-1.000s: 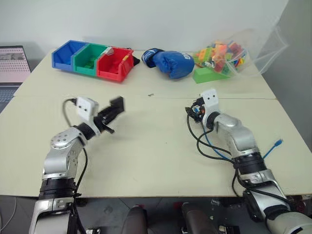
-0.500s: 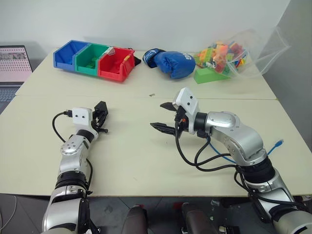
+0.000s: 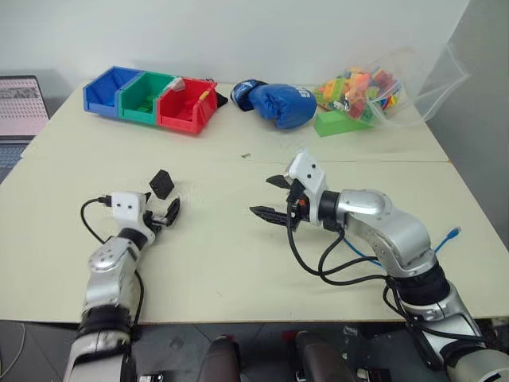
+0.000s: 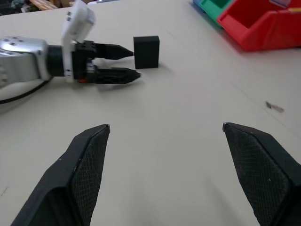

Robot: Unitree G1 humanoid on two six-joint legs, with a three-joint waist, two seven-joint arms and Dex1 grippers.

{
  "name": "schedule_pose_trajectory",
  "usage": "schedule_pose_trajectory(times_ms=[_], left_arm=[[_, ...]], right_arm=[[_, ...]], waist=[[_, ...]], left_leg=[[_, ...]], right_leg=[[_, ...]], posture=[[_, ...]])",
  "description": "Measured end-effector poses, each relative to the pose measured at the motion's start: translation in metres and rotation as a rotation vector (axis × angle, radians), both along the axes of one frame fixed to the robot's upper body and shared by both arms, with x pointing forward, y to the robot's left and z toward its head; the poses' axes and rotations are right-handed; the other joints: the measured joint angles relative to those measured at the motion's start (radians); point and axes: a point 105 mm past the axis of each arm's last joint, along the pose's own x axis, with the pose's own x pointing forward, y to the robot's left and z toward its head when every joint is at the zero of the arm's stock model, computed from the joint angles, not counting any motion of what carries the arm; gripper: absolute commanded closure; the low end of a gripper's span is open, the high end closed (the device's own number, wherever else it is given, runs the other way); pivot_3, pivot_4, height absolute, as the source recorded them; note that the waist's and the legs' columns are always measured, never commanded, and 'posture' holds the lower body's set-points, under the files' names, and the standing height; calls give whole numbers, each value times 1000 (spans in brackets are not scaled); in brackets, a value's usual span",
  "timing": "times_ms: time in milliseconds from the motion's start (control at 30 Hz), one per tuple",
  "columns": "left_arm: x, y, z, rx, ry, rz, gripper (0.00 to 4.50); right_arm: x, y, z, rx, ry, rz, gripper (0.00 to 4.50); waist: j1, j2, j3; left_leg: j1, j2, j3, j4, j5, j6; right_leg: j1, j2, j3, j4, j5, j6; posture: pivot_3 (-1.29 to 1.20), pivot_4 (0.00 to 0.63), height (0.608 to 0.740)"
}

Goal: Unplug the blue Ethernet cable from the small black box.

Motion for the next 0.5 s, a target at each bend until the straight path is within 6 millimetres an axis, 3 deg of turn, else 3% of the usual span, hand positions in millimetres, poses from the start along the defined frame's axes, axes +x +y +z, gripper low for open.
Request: schedule_pose_trajectory(times_ms=[100, 200, 300, 400, 500], left_arm=[[-15, 7, 13, 66, 71, -15, 432], [-24, 2, 44, 78, 59, -103, 432], [-33, 15, 72, 121, 72, -147, 432], [-40, 19, 93, 174, 108, -231, 432], [-43, 14, 103, 171, 117, -302, 432]], right_arm=[[-2, -20, -7, 16, 47, -57, 413], [-11, -37, 5, 52, 40, -48, 413], [-13, -66, 14, 42, 50, -75, 413], [-13, -94, 24, 8, 47, -111, 413], [-13, -107, 26, -12, 49, -132, 413]], waist=[[4, 1, 2], [4, 1, 2], [0, 0, 3], [-1, 1, 3], [-2, 1, 3]], left_leg=[[1, 0, -2, 0, 0, 0], [3, 0, -1, 0, 0, 0], [4, 0, 1, 0, 0, 0], [4, 0, 2, -1, 0, 1], [4, 0, 3, -2, 0, 1]], right_leg=[[0, 1, -1, 1, -3, 5], [1, 2, 0, 1, -3, 5], [1, 2, 0, 0, -3, 5], [0, 2, -1, 0, -4, 4], [0, 2, 0, -1, -4, 4]], posture=[[0, 150, 740], [0, 150, 740], [0, 150, 740], [0, 150, 740], [0, 150, 740]])
